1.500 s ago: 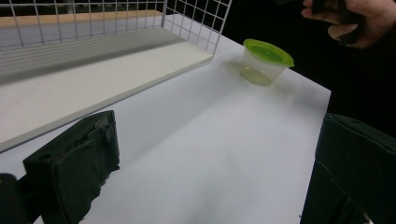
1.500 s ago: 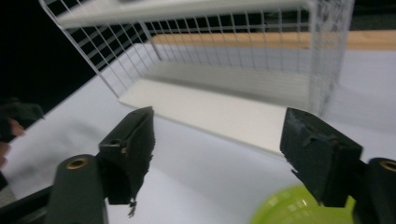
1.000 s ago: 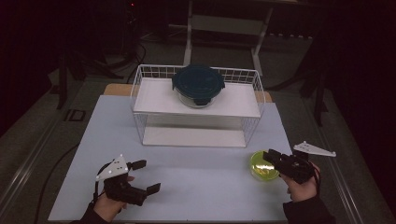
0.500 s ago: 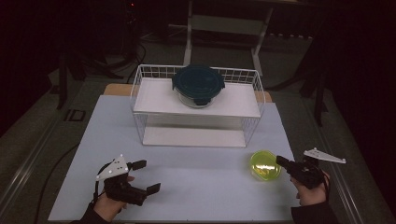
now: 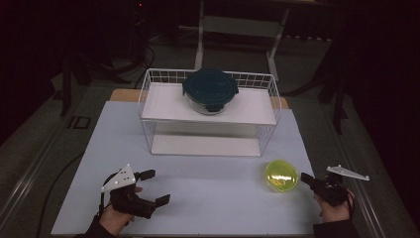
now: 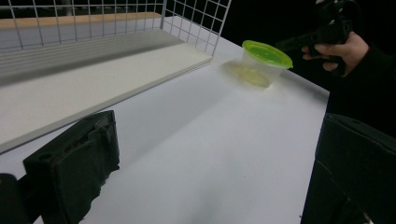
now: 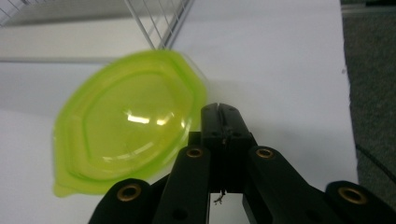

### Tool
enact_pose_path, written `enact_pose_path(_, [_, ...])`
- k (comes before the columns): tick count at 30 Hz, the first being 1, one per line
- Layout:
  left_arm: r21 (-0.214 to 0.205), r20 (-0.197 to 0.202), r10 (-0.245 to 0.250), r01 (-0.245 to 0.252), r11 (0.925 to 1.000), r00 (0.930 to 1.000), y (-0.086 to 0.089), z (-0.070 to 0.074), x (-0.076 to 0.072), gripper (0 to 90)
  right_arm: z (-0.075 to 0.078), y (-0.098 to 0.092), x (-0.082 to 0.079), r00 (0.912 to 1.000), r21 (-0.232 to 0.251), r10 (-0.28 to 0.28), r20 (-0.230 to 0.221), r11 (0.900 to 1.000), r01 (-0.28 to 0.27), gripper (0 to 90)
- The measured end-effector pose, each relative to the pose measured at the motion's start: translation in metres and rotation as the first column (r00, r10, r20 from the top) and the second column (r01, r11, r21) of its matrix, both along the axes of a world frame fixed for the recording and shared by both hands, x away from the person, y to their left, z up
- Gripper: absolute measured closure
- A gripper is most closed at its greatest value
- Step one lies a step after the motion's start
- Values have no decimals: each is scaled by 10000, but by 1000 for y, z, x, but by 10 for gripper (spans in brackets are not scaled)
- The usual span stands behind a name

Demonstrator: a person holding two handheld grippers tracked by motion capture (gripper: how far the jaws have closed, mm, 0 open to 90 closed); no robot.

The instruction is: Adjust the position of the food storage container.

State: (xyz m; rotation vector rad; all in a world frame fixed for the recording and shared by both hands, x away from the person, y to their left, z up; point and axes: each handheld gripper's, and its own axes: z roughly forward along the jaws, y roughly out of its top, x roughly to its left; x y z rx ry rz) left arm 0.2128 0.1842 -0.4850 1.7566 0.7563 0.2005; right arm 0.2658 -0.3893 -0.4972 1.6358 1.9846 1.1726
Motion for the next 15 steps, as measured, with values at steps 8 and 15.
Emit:
enact_pose_path(8, [16, 2, 20, -20, 10000, 10000, 0, 1, 0, 0, -17, 4, 4, 9987, 38, 89, -508, 10000, -87, 899])
enact_pose_path(15, [48, -10, 6, -6, 10000, 10000, 0, 0, 0, 0, -24, 15, 5, 9963, 71, 435, -743, 9990, -431, 900])
